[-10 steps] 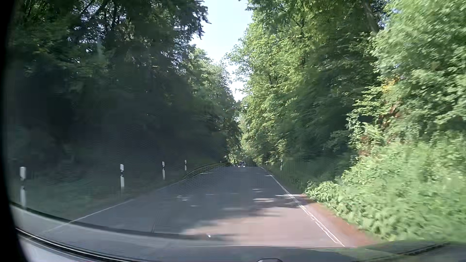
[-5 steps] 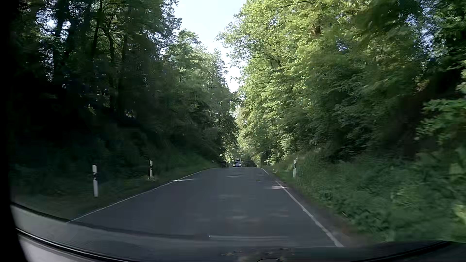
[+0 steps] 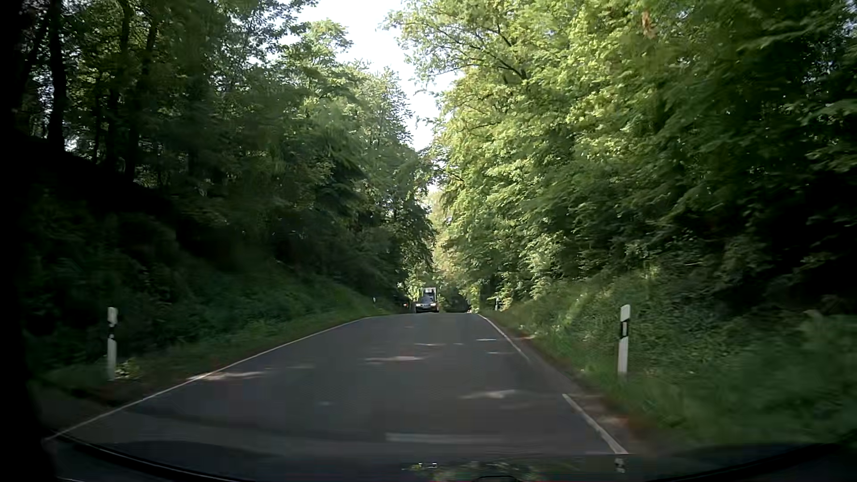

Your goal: Follow the waypoints while adhering to traffic rules and regulations

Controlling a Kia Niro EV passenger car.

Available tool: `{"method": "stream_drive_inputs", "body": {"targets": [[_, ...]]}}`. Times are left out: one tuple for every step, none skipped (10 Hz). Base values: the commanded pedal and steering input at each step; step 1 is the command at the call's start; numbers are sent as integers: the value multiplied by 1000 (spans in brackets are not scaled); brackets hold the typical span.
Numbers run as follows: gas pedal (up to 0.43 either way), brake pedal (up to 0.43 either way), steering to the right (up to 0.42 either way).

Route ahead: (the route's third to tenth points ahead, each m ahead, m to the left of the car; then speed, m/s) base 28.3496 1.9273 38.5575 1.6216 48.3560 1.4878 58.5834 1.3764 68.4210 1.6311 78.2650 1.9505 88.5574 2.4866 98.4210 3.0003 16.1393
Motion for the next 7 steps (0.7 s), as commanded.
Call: {"method": "stream_drive_inputs", "body": {"targets": [[157,0,0],[157,0,0],[150,0,-1],[150,0,-1],[150,0,-1],[150,0,-1],[150,0,-2]]}}
